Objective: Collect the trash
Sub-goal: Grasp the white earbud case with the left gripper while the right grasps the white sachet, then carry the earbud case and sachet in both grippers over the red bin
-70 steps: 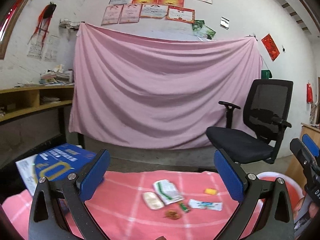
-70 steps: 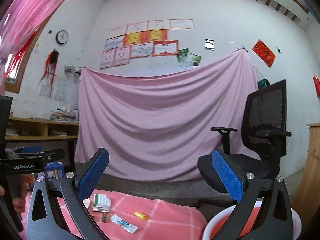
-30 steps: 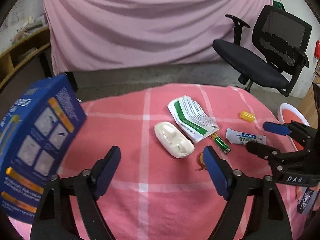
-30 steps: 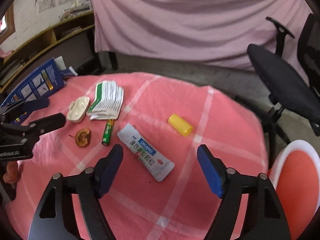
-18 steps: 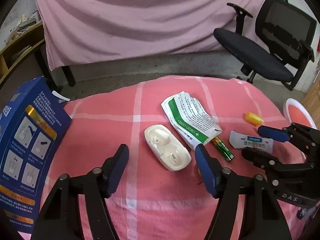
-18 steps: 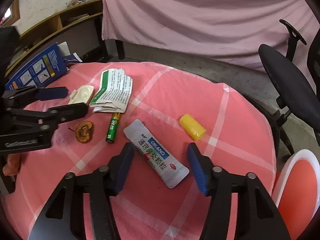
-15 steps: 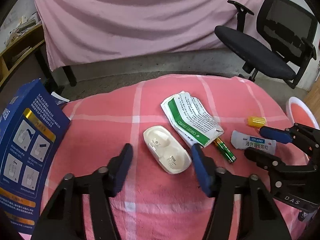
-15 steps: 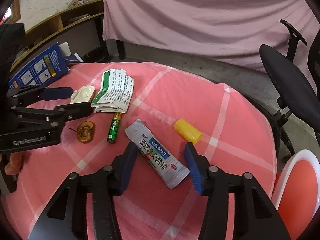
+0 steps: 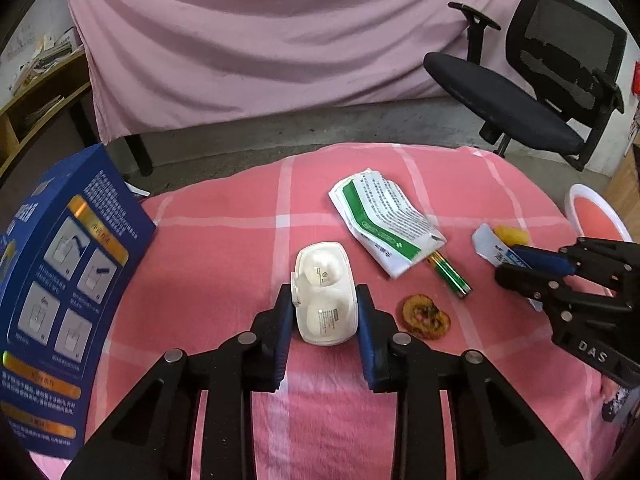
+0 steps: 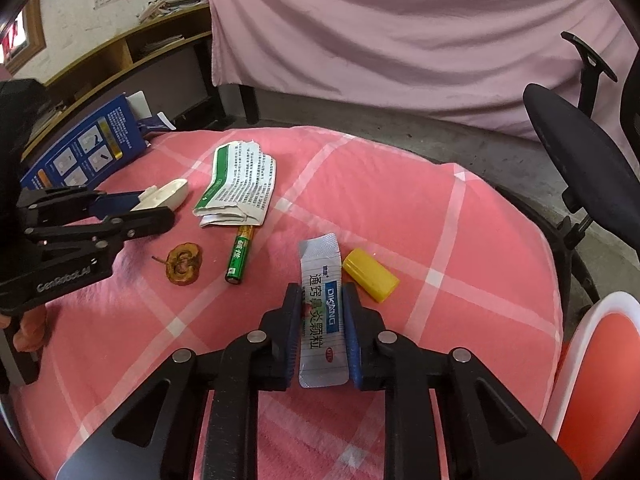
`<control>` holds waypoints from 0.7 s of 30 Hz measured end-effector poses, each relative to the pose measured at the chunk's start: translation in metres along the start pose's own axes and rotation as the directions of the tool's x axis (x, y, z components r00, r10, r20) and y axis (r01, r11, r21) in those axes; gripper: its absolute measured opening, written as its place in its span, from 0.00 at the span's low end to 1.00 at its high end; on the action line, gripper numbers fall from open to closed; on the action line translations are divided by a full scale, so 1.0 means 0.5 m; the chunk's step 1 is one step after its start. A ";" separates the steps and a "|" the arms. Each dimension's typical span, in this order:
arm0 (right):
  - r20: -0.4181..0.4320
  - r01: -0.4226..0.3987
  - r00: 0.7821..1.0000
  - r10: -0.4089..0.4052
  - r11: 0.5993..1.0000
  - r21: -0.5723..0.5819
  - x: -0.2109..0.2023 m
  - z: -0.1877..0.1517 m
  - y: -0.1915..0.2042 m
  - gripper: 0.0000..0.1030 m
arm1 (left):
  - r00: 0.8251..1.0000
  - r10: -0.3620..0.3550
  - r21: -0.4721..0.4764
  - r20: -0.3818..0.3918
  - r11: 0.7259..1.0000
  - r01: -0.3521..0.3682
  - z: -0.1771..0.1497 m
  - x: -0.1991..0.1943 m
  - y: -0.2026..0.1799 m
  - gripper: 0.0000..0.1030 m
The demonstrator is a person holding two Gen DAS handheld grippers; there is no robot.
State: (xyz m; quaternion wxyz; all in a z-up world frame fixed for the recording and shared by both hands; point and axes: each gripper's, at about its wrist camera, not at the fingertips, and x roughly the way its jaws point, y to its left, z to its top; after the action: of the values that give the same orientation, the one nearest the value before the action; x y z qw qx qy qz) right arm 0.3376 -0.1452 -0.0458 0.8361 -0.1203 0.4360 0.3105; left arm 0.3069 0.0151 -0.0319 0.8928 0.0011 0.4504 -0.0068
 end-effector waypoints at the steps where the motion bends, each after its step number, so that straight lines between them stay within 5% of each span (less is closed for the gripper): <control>1: 0.004 -0.001 1.000 0.001 1.000 -0.001 -0.002 -0.001 0.002 0.17 | 1.000 -0.008 -0.006 0.006 1.000 0.008 -0.005 -0.005 0.000 0.25; 9: 0.075 -0.006 0.997 0.007 1.000 -0.014 -0.040 -0.017 0.023 0.17 | 0.996 -0.067 -0.061 0.065 0.996 0.071 -0.036 -0.047 0.010 0.24; 14: 0.198 0.011 0.980 -0.010 1.000 -0.005 -0.089 -0.028 0.030 0.17 | 0.986 -0.074 -0.074 0.150 0.994 0.086 -0.042 -0.089 0.003 0.24; 21: 0.431 0.008 0.902 -0.021 0.999 0.033 -0.177 -0.047 0.012 0.17 | 0.941 -0.071 -0.049 0.332 0.995 0.092 -0.036 -0.158 -0.041 0.24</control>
State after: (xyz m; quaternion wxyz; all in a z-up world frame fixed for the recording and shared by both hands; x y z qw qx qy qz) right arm 0.2808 -0.1881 0.0119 0.9158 -0.0392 0.2442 0.3164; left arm 0.2449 -0.0042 0.0211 0.9540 -0.0470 0.2946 -0.0296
